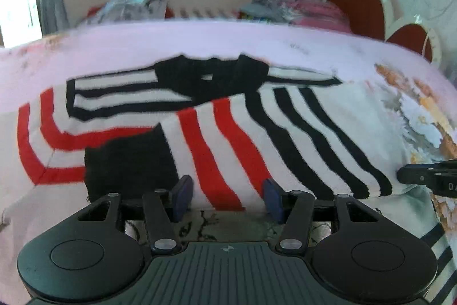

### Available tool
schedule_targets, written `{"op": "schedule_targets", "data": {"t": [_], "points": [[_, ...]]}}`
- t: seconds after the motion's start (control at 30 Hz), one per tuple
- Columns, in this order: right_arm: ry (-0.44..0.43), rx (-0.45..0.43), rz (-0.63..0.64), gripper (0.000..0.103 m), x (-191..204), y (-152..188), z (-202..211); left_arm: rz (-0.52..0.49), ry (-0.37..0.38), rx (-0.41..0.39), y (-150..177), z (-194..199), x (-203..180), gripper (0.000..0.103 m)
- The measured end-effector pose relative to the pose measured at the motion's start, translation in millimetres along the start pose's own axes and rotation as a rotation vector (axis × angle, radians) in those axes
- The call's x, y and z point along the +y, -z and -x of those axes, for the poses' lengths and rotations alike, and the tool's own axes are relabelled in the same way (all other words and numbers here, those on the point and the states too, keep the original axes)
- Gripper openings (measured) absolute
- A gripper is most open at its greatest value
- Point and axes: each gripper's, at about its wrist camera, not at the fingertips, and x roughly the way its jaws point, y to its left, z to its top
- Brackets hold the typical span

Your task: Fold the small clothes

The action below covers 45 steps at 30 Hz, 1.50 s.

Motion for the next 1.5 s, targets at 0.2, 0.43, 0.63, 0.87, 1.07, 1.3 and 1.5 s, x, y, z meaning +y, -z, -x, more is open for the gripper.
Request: {"op": "schedule_targets", "data": {"t": [0.2, 0.43, 0.63, 0.87, 1.07, 1.3, 1.5], "points": [[-0.002, -0.068, -0.022, 0.017, 2.9, -10.2, 21.0, 0.041, -0.049, -0.062, -5.4, 16.1, 21.4, 0.055], [0.048, 0.003, -0.052, 0.017, 4.9, -9.2, 1.0, 0.085, 0.0, 0.017, -2.1, 8.5, 52.5, 0.055], [0.014, -0.058, -0.089, 0.024, 19.1, -11.5, 15.2, 0.148, -0.019, -0.008, 4.6, 21.4, 72.2, 0.055], [-0.033, -0.069, -0.126, 0.025, 41.8, -15.0, 15.1, 0.244, -0.091, -0.035, 19.5, 48.4, 127.5, 0.055], [-0.064, -0.067, -0.082, 0.025, 75.3, -19.8, 8.9, 0.287, -0.147, -0.052, 35.7, 69.4, 159.6, 0.055], [-0.099, -0.064, -0.045, 0.025, 107.2, -25.9, 2.8, 0.335, -0.194, -0.062, 45.6, 82.7, 188.0, 0.055], [-0.111, -0.06, -0.025, 0.025, 119.4, -28.5, 0.9, 0.36, -0.244, -0.064, 55.7, 92.8, 209.3, 0.055]]}}
